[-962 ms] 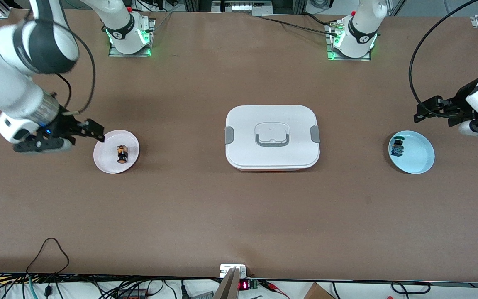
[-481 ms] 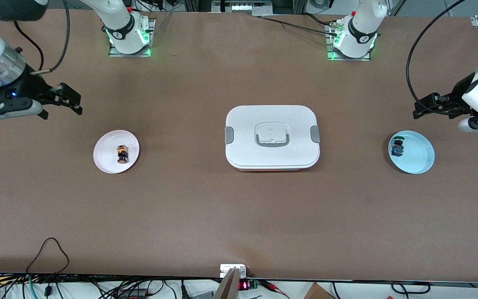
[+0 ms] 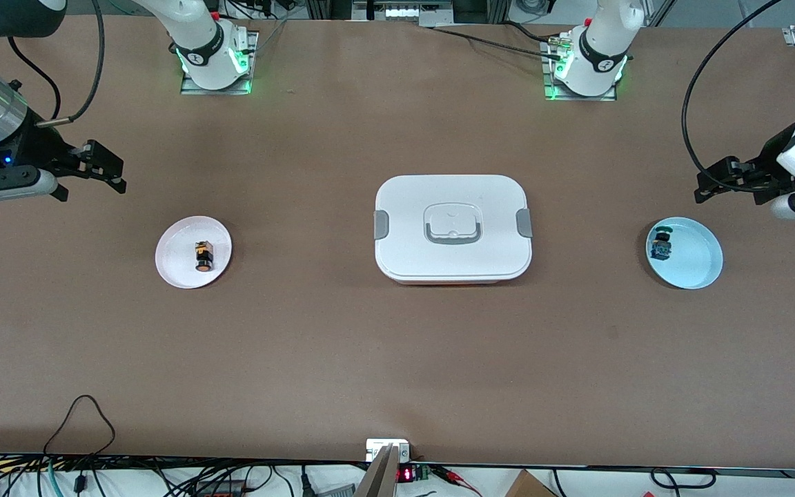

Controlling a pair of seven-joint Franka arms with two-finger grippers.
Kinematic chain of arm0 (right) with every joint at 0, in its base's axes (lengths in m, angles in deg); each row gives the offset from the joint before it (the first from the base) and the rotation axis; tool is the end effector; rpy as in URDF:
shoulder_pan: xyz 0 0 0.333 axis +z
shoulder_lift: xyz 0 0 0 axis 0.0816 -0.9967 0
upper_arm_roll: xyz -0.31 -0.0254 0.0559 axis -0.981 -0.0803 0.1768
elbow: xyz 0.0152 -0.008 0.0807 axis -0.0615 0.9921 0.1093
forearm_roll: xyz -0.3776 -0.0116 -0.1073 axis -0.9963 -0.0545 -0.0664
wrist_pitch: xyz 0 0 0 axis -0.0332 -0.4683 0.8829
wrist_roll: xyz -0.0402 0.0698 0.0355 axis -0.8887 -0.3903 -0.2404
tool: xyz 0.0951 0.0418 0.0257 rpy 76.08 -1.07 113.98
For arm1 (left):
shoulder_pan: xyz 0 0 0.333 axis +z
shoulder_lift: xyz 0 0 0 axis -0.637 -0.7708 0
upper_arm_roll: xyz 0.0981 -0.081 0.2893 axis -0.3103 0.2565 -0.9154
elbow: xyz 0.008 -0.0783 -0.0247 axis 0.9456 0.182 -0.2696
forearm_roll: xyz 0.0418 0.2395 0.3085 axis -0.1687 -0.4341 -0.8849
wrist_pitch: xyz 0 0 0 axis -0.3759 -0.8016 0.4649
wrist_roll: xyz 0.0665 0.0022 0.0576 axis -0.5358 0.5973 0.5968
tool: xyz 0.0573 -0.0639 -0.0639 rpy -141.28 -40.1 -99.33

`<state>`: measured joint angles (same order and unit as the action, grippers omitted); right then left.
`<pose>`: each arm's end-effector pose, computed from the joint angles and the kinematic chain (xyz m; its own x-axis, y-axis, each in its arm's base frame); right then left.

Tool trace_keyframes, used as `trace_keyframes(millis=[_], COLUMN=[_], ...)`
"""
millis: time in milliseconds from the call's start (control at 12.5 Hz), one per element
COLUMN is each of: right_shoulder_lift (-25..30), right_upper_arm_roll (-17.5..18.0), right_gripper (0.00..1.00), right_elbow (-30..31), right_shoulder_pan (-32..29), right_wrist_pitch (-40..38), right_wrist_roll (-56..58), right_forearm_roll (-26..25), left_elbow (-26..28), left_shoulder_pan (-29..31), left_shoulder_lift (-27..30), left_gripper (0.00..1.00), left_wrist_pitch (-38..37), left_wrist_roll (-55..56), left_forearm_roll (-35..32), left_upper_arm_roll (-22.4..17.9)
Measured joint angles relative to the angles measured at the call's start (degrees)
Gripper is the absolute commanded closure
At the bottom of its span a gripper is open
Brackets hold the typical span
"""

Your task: Transfer orange switch to right arm and place

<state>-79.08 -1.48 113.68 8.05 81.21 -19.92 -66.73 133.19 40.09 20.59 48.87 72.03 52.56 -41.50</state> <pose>0.5654 0.0504 0.5734 0.9864 0.1380 0.0892 0.1409 -0.9896 -0.0272 0.5768 -0.0025 0.5851 1.0000 0.0019 -0.0059 0.0020 -0.9997 0.0242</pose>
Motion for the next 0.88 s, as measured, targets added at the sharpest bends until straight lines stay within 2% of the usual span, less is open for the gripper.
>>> trace_keyframes(millis=[882], right_shoulder_lift=[-5.48], right_upper_arm_roll=[-0.05], right_gripper=[0.0], right_elbow=[-4.32], right_shoulder_pan=[-0.84], right_wrist_pitch=[0.2], right_wrist_roll=[0.06], right_forearm_roll=[0.12], left_elbow=[-1.09], left_shoulder_pan=[0.31], left_shoulder_lift=[0.72], left_gripper=[0.0], left_wrist_pitch=[-2.15], left_wrist_roll=[0.94], left_forearm_roll=[0.0], left_upper_arm_roll=[-0.16])
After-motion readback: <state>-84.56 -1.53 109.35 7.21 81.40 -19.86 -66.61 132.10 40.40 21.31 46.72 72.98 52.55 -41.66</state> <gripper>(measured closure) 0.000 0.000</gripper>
